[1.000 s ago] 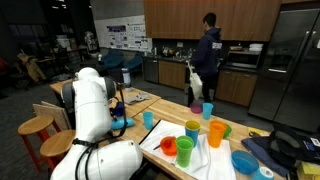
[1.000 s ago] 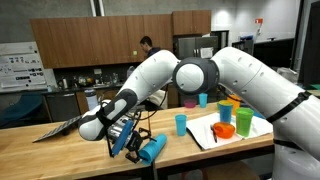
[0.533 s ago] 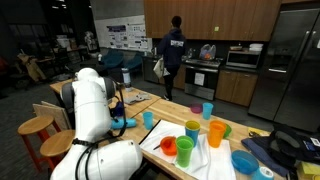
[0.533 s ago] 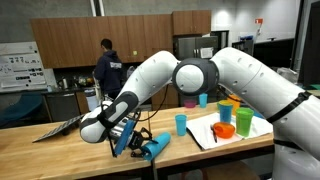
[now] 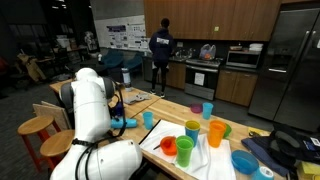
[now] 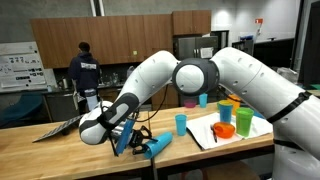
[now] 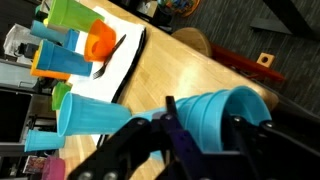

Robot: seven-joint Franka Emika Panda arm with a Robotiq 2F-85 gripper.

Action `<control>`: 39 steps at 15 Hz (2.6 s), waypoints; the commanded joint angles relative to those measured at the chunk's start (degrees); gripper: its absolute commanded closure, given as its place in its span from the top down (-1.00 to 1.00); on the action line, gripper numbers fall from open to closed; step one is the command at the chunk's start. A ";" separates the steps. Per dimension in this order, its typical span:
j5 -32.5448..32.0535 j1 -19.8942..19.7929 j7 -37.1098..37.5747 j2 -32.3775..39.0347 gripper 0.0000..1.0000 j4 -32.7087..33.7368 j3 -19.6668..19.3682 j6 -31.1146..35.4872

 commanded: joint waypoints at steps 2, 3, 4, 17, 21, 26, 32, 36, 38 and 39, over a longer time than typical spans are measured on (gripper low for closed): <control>-1.45 0.12 -0.03 -1.16 -0.78 -1.04 -0.40 4.32; -1.81 -0.01 0.49 -1.96 -0.79 -1.86 -0.31 5.93; -2.16 -0.06 1.34 -3.07 -0.81 -2.76 -0.30 7.39; -5.77 0.77 8.46 -14.53 -0.96 -8.63 -0.13 5.61; -5.02 -0.24 12.36 -18.60 -0.95 -13.24 0.41 7.49; -5.14 -1.54 18.76 -24.56 -0.95 -19.93 0.91 8.56; -7.26 -3.39 23.74 -29.78 -0.95 -24.06 2.28 6.68; -7.20 -5.93 27.59 -33.51 -0.95 -27.48 3.57 8.70; -5.89 -7.23 29.64 -35.15 -0.95 -29.19 4.74 9.10; -5.83 -7.97 30.16 -35.59 -0.95 -29.73 5.22 9.50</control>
